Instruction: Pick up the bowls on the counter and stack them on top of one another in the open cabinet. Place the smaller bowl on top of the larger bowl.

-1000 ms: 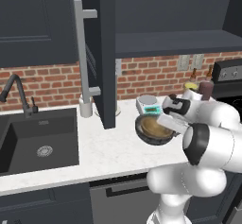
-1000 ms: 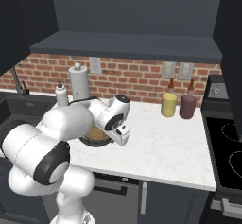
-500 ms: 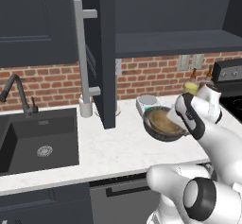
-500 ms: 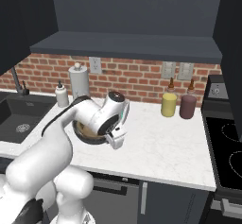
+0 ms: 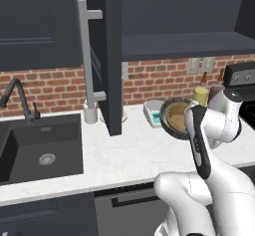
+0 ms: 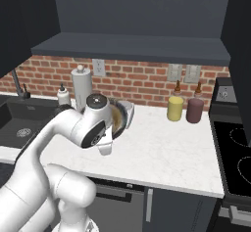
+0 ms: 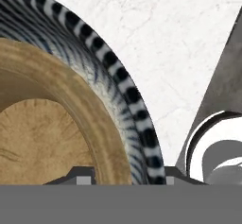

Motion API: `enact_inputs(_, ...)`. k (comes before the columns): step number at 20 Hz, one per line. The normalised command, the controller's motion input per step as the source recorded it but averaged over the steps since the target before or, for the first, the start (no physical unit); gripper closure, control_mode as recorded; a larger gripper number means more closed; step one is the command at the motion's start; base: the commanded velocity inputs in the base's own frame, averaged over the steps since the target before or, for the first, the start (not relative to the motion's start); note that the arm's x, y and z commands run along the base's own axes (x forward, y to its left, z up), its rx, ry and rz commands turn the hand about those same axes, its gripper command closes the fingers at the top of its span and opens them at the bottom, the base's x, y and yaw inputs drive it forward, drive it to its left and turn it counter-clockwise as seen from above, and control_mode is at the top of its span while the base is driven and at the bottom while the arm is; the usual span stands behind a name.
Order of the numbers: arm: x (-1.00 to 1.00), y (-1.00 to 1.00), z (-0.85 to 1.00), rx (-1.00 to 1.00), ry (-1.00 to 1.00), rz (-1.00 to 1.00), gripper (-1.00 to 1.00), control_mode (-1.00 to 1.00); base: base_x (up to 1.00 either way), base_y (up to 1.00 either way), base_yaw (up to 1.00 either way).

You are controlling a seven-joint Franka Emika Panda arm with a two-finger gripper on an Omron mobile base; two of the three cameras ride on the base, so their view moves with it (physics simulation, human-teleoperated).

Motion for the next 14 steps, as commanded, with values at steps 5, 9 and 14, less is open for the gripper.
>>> enact_inputs(5,-0.21,0.00,0.88,0.00,-0.15,-0.31,1.00,-1.00,0.00,0.00,0.00)
enact_inputs(9,-0.36,0.00,1.00,0.01,-0.10,-0.17,1.00,-1.00,0.00,0.00,0.00)
enact_inputs(14,-0.39,0.00,1.00,0.05,-0.09,-0.12,1.00,-1.00,0.00,0.00,0.00)
